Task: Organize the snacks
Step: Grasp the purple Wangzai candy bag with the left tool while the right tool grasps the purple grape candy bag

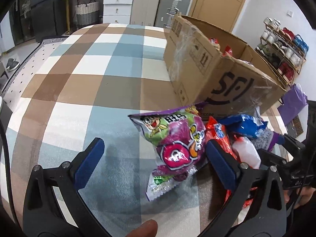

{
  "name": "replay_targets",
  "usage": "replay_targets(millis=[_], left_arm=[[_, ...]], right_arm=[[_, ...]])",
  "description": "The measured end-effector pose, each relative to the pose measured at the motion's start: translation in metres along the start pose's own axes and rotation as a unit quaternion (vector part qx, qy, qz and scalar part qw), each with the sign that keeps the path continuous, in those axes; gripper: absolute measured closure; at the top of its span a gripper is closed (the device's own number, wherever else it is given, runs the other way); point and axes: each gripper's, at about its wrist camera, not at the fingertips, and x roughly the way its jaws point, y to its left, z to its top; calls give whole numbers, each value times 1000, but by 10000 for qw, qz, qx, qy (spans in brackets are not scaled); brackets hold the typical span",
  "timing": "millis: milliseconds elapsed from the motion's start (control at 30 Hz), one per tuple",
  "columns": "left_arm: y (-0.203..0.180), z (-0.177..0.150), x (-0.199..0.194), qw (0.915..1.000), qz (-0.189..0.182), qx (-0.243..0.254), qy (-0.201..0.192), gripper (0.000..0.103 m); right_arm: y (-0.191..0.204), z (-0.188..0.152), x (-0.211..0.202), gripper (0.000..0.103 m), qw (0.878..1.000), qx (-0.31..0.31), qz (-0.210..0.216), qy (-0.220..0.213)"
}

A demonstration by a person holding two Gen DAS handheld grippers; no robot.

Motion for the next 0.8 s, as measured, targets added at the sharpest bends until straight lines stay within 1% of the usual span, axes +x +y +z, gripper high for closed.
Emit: replay_targets(millis=[33,167,233,267,333,367,400,433,500,633,700,800], left_arm=[[1,1,1,10000,-48,-27,10,1],[2,3,5,10000,-50,-55,-8,1],[1,4,5,9999,-109,-70,-48,6],[1,3,6,9998,-180,-75,-46,11],[0,4,7,9993,-369,-70,5,26],[0,4,9,9990,-430,-67,50,40],[-1,5,10,9992,-393,-37,69,45],[-3,5,11,9995,-322,11,47,48],[-2,5,11,9993,-378,-39,5,51],[-1,2,10,9992,-397,-44,-41,55],[0,1,9,9991,-406,-42,-60,57],[1,-2,6,9990,-440,-36,-80,57]], right_arm=[[0,1,1,1,10000,-29,16,5],[-5,3,0,2,9999,-64,67,-60],[-7,5,1,4,9999,-43,110,-86],[-8,6,1,6,9998,-46,142,-99],[-9,7,0,20,9997,-70,192,-127],[-9,8,0,23,9997,-69,187,-137],[-10,8,0,27,9997,-59,192,-139],[-11,8,1,29,9997,-50,188,-145],[-13,8,0,33,9996,-23,212,-159],[-16,7,-2,35,9995,37,246,-185],[-17,6,-2,36,9995,36,254,-191],[-17,3,-6,40,9993,40,308,-210]])
